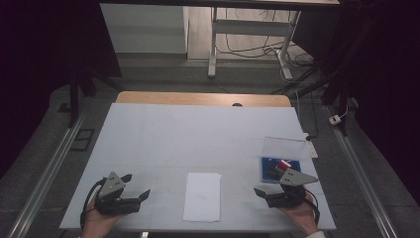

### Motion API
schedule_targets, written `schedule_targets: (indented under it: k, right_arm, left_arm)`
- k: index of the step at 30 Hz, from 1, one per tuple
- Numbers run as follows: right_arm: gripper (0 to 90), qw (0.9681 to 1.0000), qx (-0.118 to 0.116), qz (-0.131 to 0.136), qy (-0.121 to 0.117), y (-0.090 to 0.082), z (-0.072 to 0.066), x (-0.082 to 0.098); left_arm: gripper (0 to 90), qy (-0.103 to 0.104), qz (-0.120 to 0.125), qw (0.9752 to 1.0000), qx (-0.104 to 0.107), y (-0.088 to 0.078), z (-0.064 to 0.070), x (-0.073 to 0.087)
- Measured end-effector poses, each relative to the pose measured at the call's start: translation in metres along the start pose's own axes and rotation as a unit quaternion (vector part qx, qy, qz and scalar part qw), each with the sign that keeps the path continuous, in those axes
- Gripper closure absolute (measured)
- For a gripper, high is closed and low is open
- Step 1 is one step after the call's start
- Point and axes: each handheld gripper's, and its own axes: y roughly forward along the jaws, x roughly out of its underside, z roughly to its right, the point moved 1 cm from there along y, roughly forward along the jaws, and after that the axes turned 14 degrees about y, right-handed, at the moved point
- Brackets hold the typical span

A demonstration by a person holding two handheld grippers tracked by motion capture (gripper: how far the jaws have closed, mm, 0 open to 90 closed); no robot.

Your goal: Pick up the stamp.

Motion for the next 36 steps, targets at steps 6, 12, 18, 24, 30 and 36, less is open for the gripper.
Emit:
schedule_targets:
  k: [6, 12, 18, 24, 30, 36]
  right_arm:
    - [23.2, 1.0, -0.006, 0.003, 0.004, 0.0, 0.0, 0.0]
    - [23.7, 1.0, -0.003, -0.004, 0.002, 0.0, -0.001, -0.001]
    - [24.9, 1.0, -0.003, -0.004, -0.001, 0.0, -0.003, -0.003]
    - [25.9, 1.0, 0.002, -0.007, -0.003, -0.001, -0.004, -0.005]
    - [25.9, 1.0, 0.001, -0.006, -0.007, -0.001, -0.006, -0.01]
    - [25.9, 0.9999, 0.006, -0.004, -0.01, -0.006, -0.008, -0.018]
  left_arm:
    - [16.0, -0.001, -0.003, 1.0, -0.001, 0.001, -0.001, 0.001]
    - [16.1, 0.003, -0.004, 1.0, -0.006, 0.001, 0.0, 0.002]
    - [16.1, 0.005, -0.007, 0.9999, -0.01, 0.001, 0.0, 0.003]
    - [16.1, 0.01, -0.009, 0.9998, -0.015, 0.002, -0.001, 0.003]
    - [16.3, 0.016, -0.014, 0.9995, -0.021, 0.002, -0.001, 0.004]
    - [16.9, 0.02, -0.015, 0.9994, -0.022, 0.002, -0.001, 0.003]
